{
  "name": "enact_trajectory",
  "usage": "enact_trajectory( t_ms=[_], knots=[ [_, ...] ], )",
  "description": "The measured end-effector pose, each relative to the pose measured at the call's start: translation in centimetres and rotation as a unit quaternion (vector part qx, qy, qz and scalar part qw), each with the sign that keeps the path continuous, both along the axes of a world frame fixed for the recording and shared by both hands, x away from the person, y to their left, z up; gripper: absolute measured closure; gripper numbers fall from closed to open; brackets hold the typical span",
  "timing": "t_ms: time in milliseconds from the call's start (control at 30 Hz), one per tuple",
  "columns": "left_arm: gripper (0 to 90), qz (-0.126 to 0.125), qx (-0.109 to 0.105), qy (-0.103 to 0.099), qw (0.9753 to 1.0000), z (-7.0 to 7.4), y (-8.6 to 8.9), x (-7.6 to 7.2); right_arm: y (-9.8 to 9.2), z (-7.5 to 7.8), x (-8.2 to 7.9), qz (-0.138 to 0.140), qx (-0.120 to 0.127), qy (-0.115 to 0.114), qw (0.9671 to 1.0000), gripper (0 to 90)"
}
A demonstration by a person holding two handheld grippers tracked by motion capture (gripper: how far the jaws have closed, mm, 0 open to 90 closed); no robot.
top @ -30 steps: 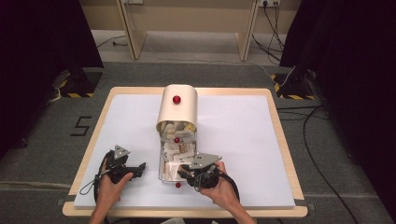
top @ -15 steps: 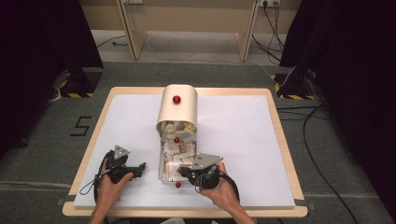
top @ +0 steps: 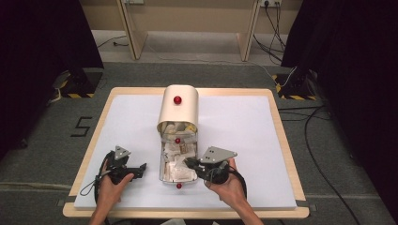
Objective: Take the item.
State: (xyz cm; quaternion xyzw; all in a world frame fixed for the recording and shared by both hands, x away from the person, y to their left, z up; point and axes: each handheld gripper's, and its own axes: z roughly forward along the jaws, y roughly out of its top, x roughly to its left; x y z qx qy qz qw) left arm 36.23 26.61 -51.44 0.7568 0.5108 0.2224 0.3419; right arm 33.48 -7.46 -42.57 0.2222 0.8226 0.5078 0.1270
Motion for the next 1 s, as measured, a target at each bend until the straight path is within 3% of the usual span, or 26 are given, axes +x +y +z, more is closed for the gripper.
enact_trajectory(
  t_ms=[433, 1000],
  knots=[
    [3.8, 0.0, 0.0, 0.0, 1.0, 0.0, 0.0, 0.0, -2.1, 1.0, 0.7, -0.03, 0.015, -0.006, 0.9994, 86.5],
    [3.8, -0.001, 0.0, 0.001, 1.0, 0.0, 0.0, 0.0, -4.6, 1.3, 1.5, -0.065, 0.026, -0.006, 0.9975, 86.5]
  ],
)
